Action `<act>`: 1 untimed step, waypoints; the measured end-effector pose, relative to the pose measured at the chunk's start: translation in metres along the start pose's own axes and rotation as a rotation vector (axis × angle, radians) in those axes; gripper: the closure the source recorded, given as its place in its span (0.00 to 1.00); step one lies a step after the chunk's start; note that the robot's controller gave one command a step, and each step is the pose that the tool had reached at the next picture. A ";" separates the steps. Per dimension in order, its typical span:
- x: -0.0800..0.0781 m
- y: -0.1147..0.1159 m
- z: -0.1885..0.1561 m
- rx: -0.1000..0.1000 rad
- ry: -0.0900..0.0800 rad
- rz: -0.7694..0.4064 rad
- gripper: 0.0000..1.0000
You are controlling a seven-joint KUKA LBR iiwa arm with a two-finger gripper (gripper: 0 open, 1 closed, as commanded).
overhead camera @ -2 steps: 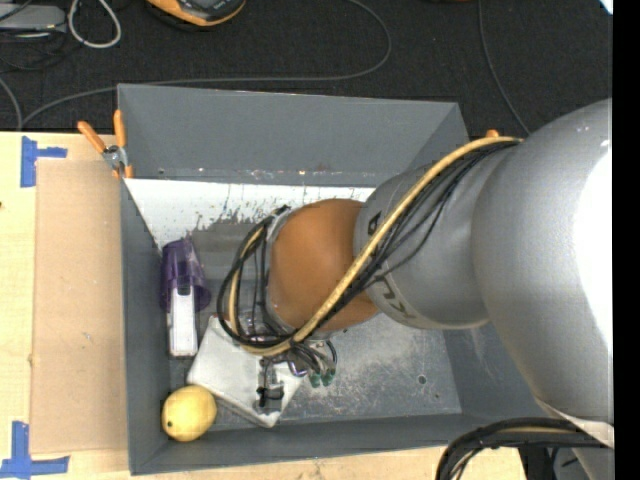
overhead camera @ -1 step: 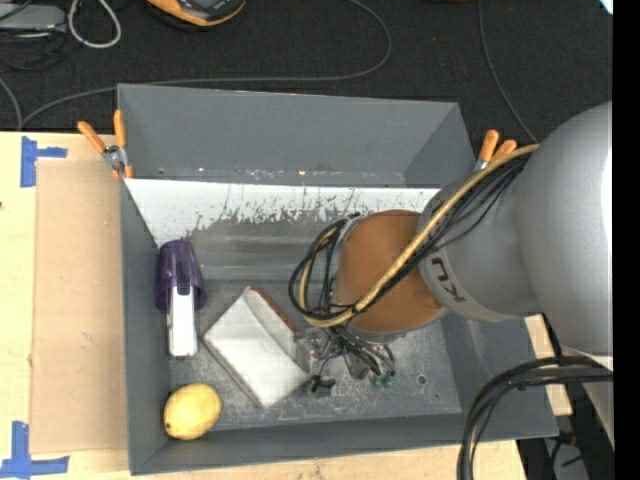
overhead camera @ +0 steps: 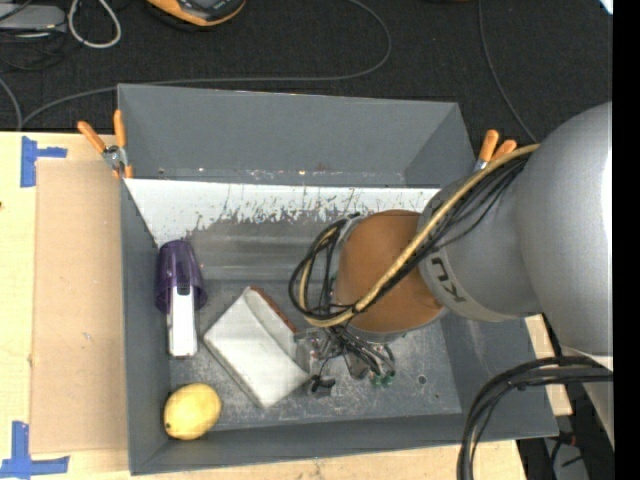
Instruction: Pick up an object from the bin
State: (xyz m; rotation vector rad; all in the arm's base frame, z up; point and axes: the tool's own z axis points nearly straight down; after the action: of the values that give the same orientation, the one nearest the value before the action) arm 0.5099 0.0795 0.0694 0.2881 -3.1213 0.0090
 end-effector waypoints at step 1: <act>-0.001 0.006 0.000 0.001 0.000 0.000 1.00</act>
Offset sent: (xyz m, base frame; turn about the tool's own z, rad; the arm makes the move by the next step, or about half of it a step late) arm 0.0335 -0.0176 0.0006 0.0675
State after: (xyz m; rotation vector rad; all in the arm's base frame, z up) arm 0.5103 0.0858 0.0694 0.2888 -3.1212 0.0110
